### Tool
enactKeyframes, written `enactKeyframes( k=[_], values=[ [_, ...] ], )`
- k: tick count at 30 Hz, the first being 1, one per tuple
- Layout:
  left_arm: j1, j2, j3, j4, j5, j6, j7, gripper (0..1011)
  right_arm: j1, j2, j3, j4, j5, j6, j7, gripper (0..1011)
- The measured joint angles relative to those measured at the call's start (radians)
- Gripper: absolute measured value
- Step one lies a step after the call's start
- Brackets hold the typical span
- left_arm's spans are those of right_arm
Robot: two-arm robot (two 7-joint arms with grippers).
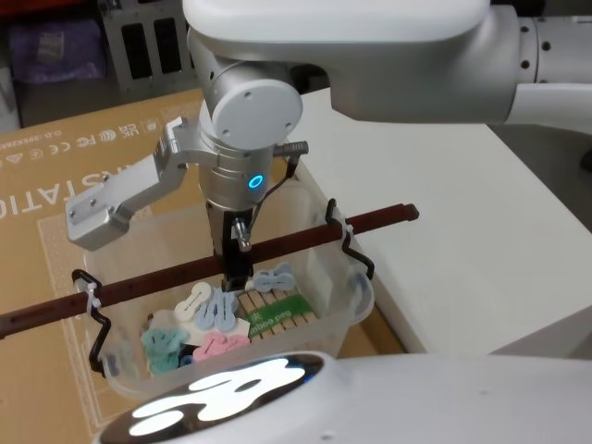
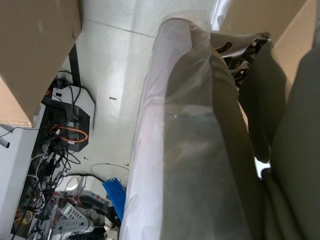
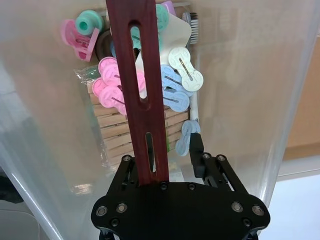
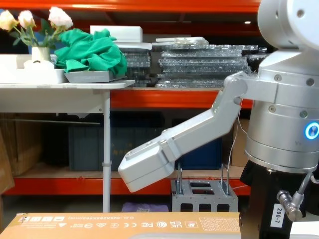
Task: Use one hand to grasp the basket and place it at the designated location.
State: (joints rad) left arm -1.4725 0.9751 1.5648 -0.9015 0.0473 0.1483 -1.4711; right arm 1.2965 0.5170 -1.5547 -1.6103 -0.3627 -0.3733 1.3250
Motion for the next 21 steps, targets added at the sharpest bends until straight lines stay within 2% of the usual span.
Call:
enactKeyframes(
  k=[21],
  values=[
    [0.000,0.000,0.000,0.000,0.000,0.000,0.000,0,0.007,-0.006,0.003,0.012,0.016,0.005,-0.005,272]
  ],
)
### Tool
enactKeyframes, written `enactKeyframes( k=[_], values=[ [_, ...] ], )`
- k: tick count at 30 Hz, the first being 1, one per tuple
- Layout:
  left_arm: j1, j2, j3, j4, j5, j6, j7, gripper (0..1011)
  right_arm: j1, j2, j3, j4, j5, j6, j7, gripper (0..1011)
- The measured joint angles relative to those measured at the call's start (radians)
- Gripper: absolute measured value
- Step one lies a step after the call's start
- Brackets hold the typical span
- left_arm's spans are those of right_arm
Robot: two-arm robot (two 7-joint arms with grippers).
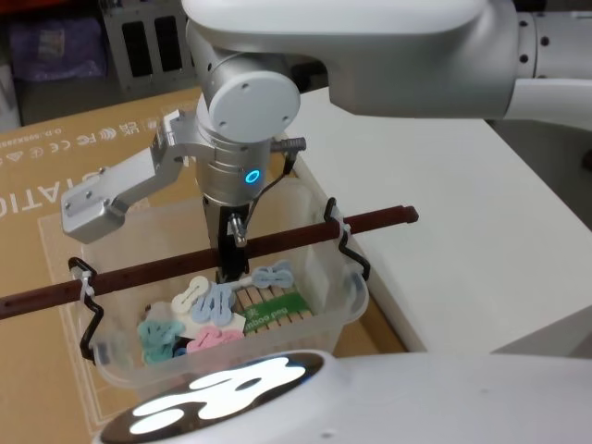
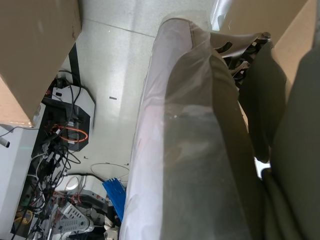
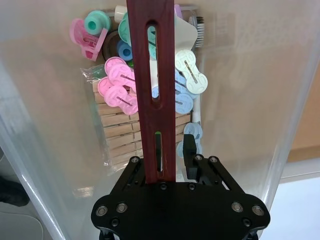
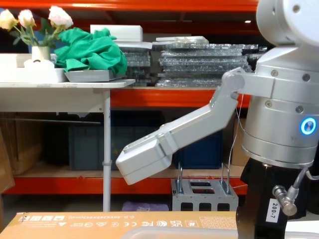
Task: Use one hand to grasp the basket and place it at the designated location.
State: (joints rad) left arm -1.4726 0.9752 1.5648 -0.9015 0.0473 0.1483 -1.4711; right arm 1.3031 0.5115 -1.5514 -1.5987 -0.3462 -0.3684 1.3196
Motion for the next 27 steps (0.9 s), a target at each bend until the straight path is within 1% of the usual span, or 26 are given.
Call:
enactKeyframes(
  k=[3,7,11,14,27],
  values=[
    [0.000,0.000,0.000,0.000,0.000,0.000,0.000,0,0.000,0.006,0.001,-0.008,0.000,0.000,-0.001,249],
    [0.000,0.000,0.000,0.000,0.000,0.000,0.000,0,0.000,0.012,0.003,-0.014,0.000,0.003,-0.003,189],
    [0.000,0.000,0.000,0.000,0.000,0.000,0.000,0,0.000,0.018,0.006,-0.016,0.001,0.003,-0.004,64],
    [0.000,0.000,0.000,0.000,0.000,0.000,0.000,0,0.001,0.022,0.009,-0.018,0.002,0.002,-0.005,3],
    [0.000,0.000,0.000,0.000,0.000,0.000,0.000,0,0.005,0.046,0.024,-0.036,0.009,-0.007,-0.008,0]
  ],
)
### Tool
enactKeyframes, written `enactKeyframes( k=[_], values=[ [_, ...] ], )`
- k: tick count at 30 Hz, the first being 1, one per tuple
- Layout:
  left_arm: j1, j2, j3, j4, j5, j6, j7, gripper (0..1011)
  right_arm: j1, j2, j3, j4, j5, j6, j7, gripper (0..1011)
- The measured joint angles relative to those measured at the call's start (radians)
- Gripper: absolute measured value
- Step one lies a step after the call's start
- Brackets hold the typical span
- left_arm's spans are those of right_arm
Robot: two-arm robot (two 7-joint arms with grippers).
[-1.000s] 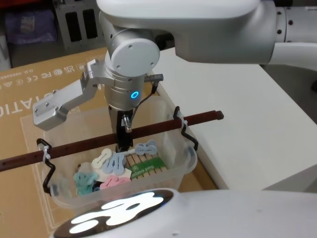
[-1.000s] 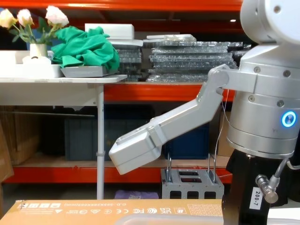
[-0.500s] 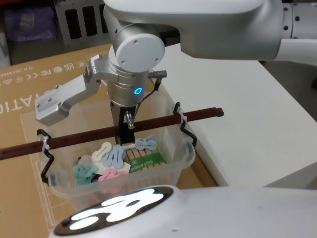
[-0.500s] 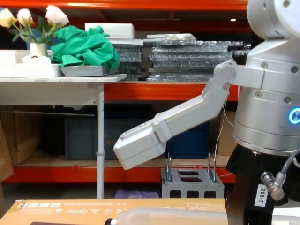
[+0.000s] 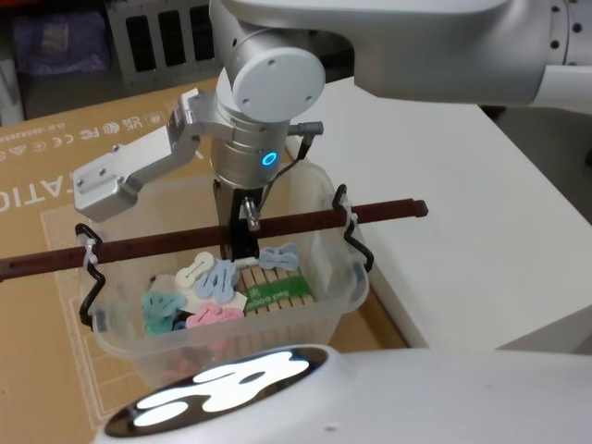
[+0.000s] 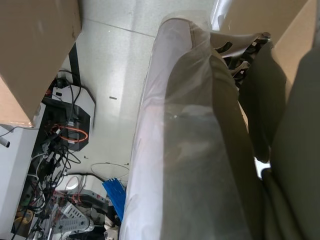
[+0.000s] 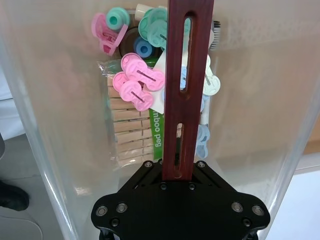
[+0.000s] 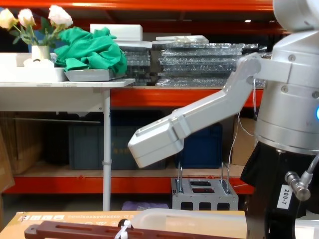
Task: Use one hand to grasp the basket and place it at the designated location.
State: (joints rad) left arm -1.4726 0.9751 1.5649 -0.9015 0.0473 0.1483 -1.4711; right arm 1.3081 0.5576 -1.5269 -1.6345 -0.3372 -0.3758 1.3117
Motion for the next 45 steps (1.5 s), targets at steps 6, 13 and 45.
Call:
enactKeyframes(
  k=[6,13,45],
  values=[
    [0.000,0.000,0.000,0.000,0.000,0.000,0.000,0,0.003,0.010,0.008,-0.008,0.006,-0.004,0.000,0],
    [0.000,0.000,0.000,0.000,0.000,0.000,0.000,0,0.014,0.034,0.027,-0.024,0.030,-0.011,0.001,0],
    [0.000,0.000,0.000,0.000,0.000,0.000,0.000,0,0.082,0.210,0.193,0.035,0.233,0.025,0.079,0]
  ],
)
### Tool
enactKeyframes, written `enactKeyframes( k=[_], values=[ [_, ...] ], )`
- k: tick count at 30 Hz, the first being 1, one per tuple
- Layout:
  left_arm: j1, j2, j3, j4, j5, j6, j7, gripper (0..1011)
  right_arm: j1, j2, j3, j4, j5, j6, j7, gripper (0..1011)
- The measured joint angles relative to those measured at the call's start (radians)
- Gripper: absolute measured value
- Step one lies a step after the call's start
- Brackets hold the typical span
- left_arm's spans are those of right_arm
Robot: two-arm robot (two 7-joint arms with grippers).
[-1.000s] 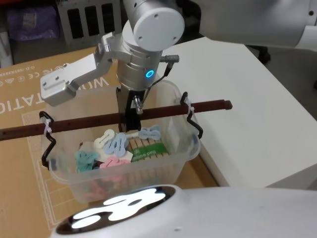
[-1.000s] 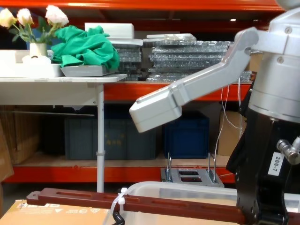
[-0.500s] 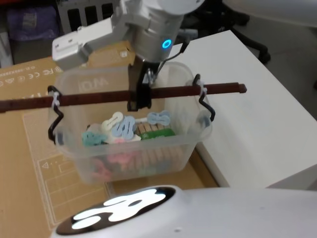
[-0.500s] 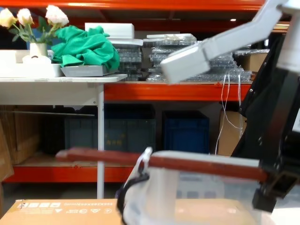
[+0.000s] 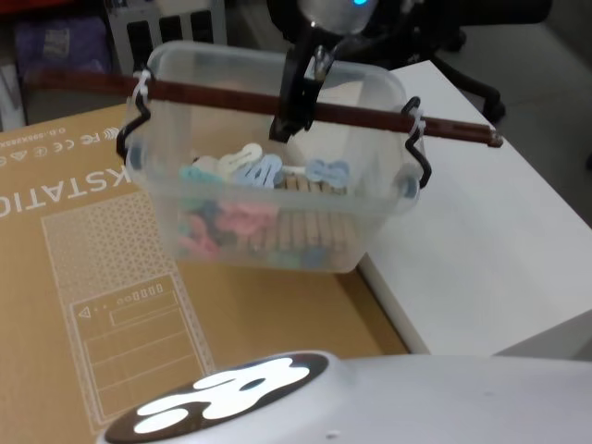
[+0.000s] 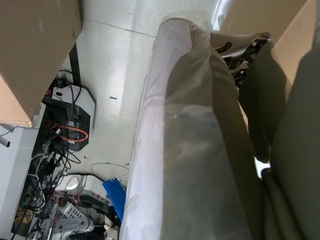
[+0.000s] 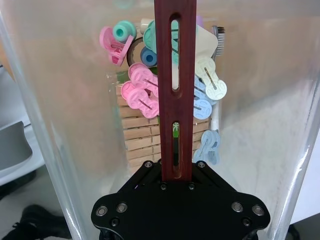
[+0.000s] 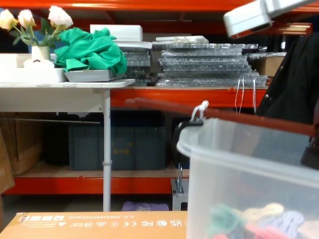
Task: Use one hand to grasp the basket and place it at the designated location.
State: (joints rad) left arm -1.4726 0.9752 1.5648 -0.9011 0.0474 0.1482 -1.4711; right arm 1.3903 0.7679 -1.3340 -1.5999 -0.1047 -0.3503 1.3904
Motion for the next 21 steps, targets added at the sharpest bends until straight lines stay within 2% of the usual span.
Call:
enactKeyframes(
  k=[8,21],
  values=[
    [0.000,0.000,0.000,-0.001,0.000,0.000,0.000,0,0.019,0.056,0.058,0.093,0.042,0.021,0.016,0],
    [0.000,0.000,0.000,-0.001,0.000,0.000,0.000,0,0.028,0.103,0.107,0.186,0.043,0.066,0.035,0]
  ],
)
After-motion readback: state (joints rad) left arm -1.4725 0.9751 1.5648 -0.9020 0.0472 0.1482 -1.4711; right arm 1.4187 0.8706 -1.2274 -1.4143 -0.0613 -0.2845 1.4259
